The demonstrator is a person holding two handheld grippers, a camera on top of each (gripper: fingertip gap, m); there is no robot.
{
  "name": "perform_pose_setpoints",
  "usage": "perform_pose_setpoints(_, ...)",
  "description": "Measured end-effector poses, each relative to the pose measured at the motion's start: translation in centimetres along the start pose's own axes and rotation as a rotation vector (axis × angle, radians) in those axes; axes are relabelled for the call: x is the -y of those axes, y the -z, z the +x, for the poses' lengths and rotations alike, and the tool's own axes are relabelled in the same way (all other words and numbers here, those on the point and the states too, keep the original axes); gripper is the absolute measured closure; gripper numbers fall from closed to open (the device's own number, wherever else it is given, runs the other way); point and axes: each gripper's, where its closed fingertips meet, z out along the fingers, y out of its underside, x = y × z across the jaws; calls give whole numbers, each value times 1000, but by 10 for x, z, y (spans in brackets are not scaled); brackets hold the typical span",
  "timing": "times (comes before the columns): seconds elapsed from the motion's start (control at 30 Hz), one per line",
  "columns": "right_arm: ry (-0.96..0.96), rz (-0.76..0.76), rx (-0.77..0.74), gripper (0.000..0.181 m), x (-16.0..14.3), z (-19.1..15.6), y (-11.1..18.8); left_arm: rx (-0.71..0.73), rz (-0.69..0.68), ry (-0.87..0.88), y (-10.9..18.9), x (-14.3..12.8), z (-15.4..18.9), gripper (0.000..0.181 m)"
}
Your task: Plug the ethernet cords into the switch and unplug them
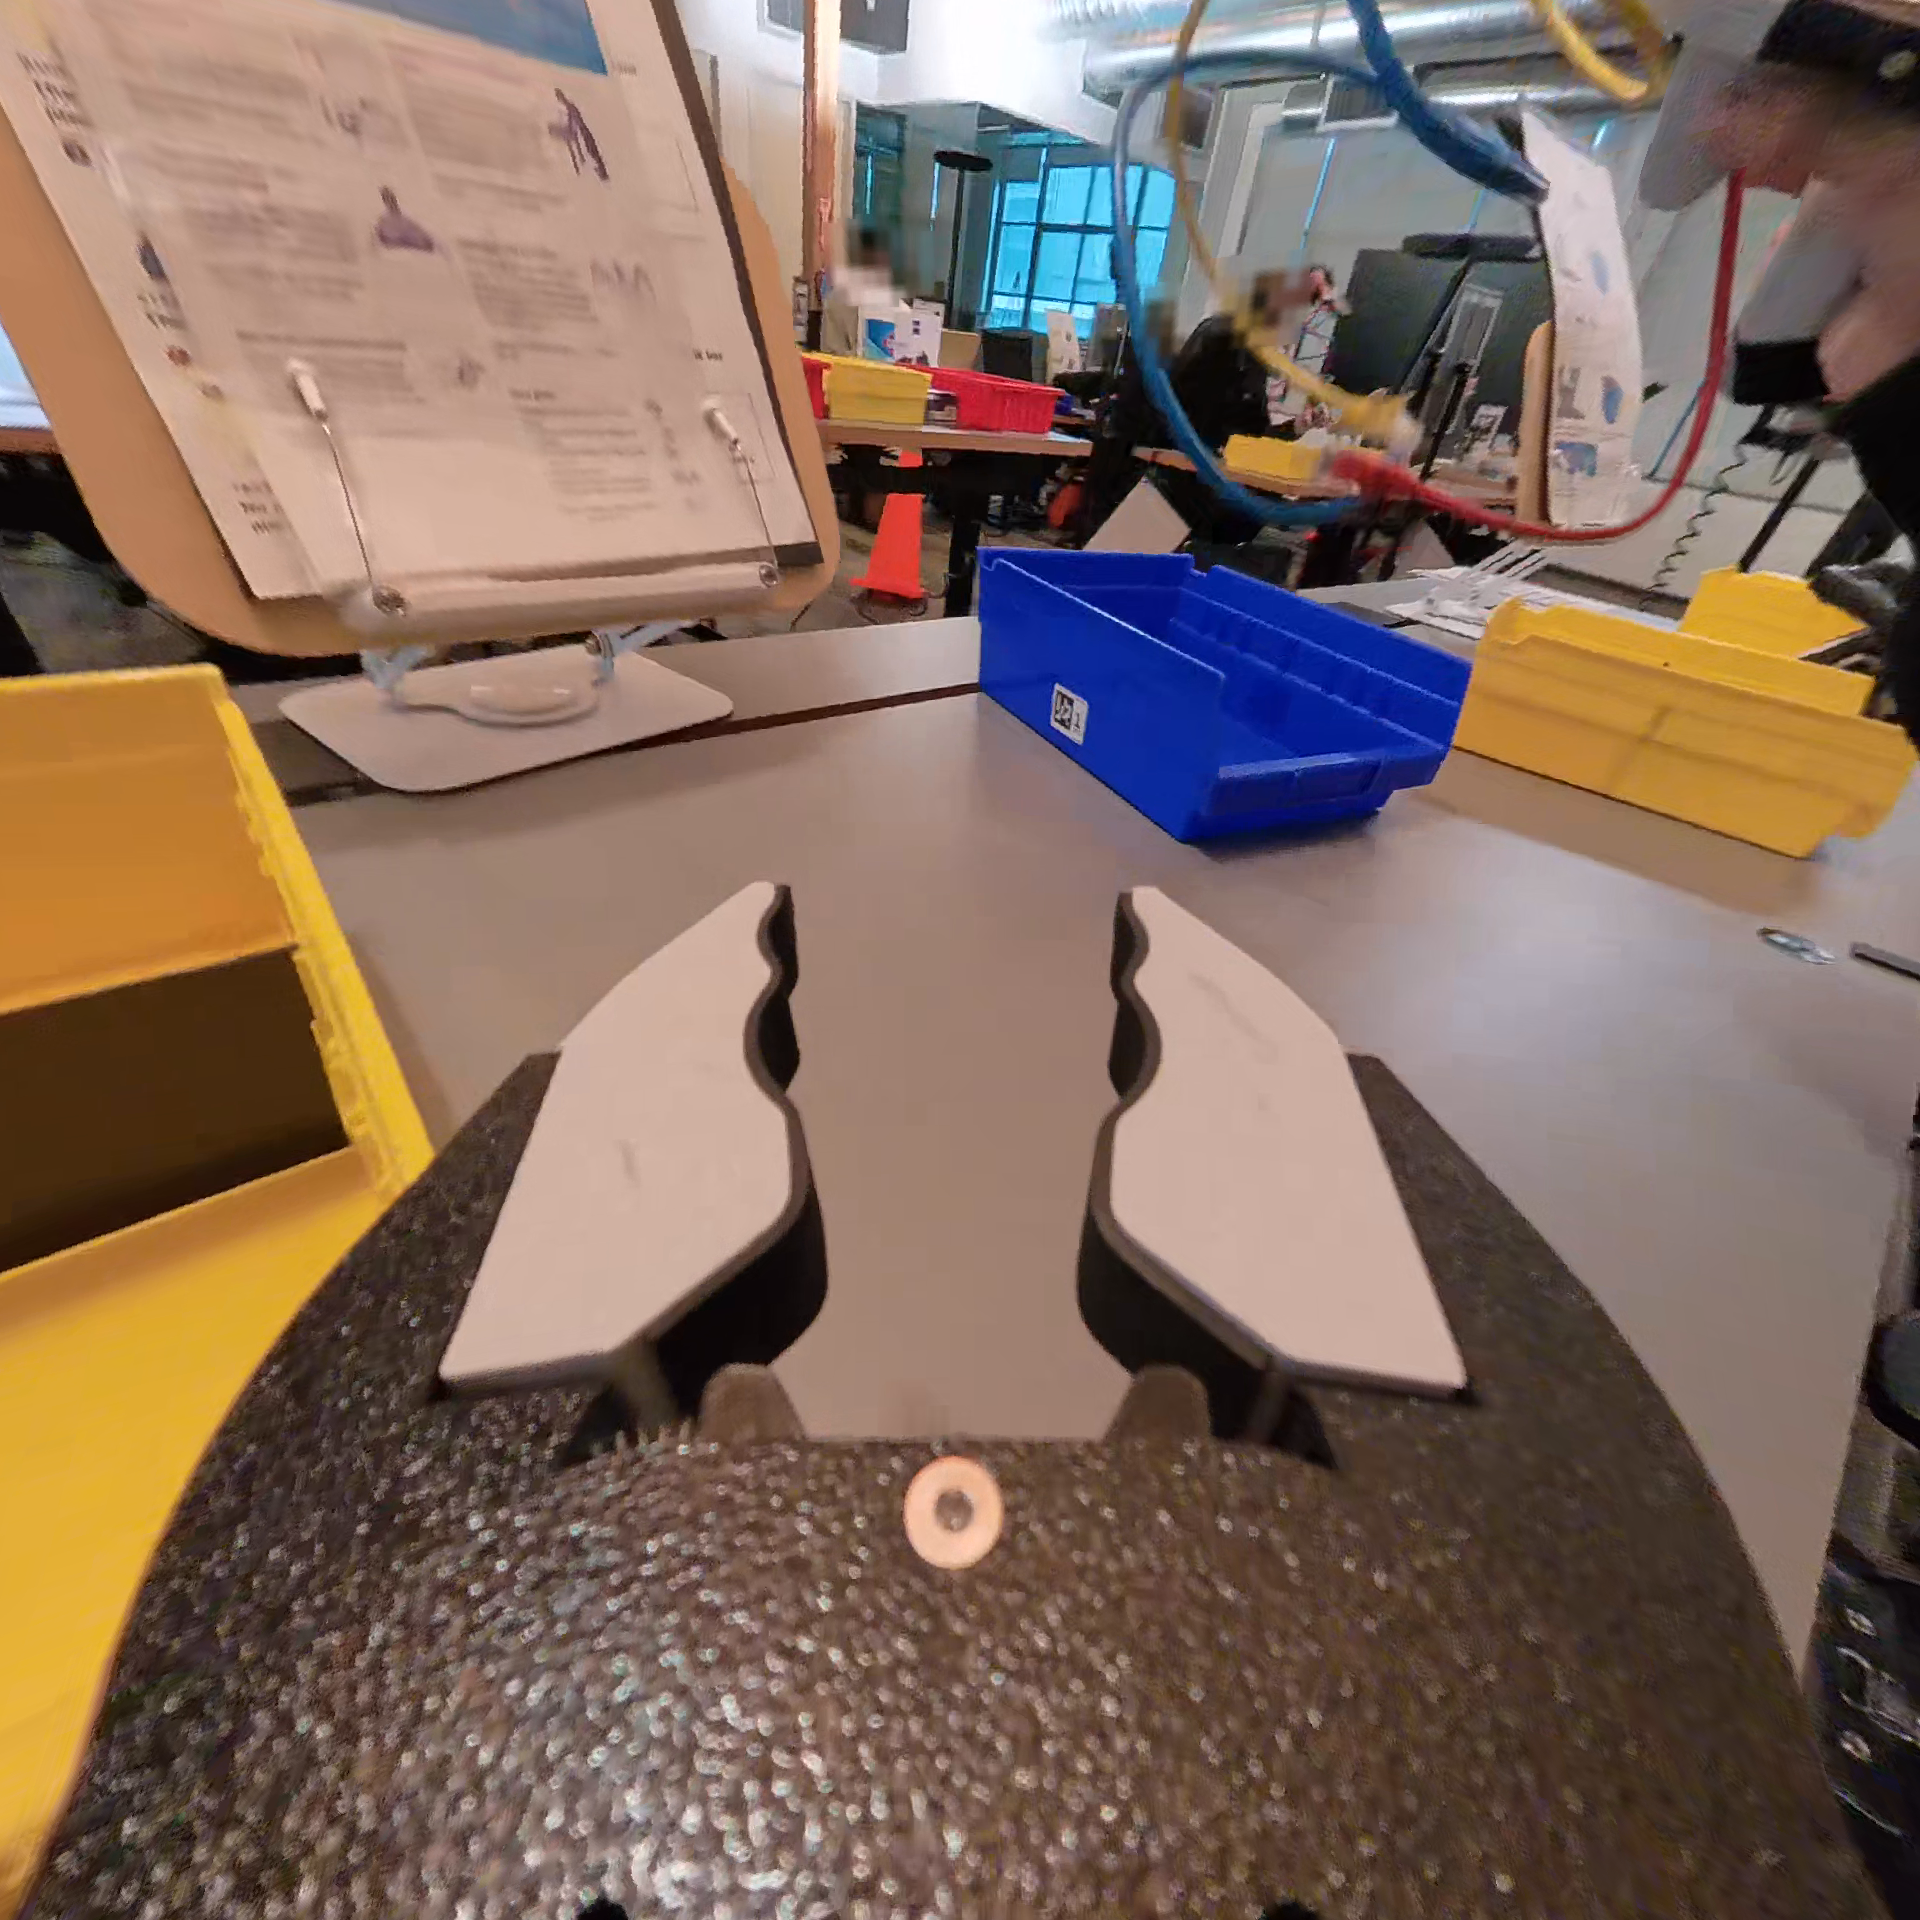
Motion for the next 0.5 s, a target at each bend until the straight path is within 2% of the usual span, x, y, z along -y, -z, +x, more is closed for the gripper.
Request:
perform_pose_setpoints(0.1,105,-115,-39,117,-24,31,-27,-26,-30,28,-5,-10,-2,124)
perform_pose_setpoints(0.23,234,-264,-74,117,-73,46,-54,-65,-47,56,-10,-21,0,124)
perform_pose_setpoints(0.33,240,-368,-75,116,-112,46,-68,-95,-62,69,-13,-28,3,125)
perform_pose_setpoints(0.5,250,-473,55,117,-155,18,-82,-117,-78,62,-15,-35,5,127)
